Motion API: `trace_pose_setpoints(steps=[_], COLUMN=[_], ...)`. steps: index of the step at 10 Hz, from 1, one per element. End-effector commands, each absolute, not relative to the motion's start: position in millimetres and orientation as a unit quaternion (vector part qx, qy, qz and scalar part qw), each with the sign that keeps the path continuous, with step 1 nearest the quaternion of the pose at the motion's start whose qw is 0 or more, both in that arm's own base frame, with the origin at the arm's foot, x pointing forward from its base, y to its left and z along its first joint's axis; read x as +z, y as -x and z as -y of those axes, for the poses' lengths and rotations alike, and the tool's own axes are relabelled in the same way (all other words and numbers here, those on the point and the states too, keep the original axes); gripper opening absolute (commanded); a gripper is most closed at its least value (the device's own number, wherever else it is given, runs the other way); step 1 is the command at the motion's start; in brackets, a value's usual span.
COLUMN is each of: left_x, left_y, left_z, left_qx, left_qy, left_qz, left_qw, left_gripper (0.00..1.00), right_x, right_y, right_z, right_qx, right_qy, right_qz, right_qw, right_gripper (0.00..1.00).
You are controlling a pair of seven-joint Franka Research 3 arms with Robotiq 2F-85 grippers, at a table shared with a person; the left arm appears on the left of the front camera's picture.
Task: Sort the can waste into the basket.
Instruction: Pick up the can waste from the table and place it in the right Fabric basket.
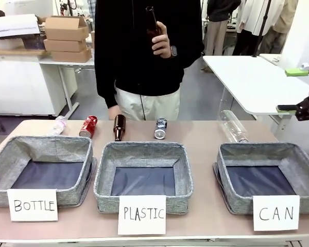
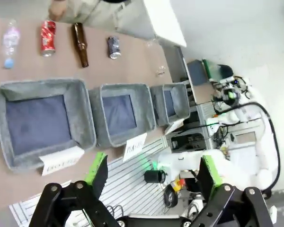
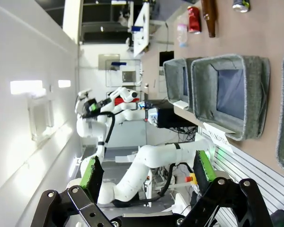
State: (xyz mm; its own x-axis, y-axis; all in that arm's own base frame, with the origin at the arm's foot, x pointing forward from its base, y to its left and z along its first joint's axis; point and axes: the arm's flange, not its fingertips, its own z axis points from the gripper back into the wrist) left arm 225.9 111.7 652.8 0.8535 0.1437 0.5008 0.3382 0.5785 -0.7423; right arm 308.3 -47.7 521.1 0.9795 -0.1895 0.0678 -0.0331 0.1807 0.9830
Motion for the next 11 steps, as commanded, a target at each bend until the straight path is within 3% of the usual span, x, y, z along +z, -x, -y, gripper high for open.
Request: trace_pose_setpoints(steps=[1,2,3,11], left_x=[642,641,658,658], left_y=[-185,-170,-193,-193], left_z=[-98,-95,-108,-108], left_qx=[-0.113,-0.099,-0.081,-0.081], left_qy=[0.454,0.446,0.453,0.453], left_qz=[0.275,0.316,0.273,0.273], left_qw=[0.840,0.831,0.845,0.845], left_gripper=[1.00,1.00,1.00,1.00], right_x=[523,523,523,523], right_y=[-311,-311,-311,-311], right_z=[47,47,47,47], right_qx=[-0.041,-0.041,-0.041,-0.041], right_qy=[-0.647,-0.647,-0.647,-0.647], right_qz=[0.098,0.098,0.098,0.098], right_qw=[0.755,0.755,0.755,0.755], right_gripper=[1.00,1.00,1.00,1.00])
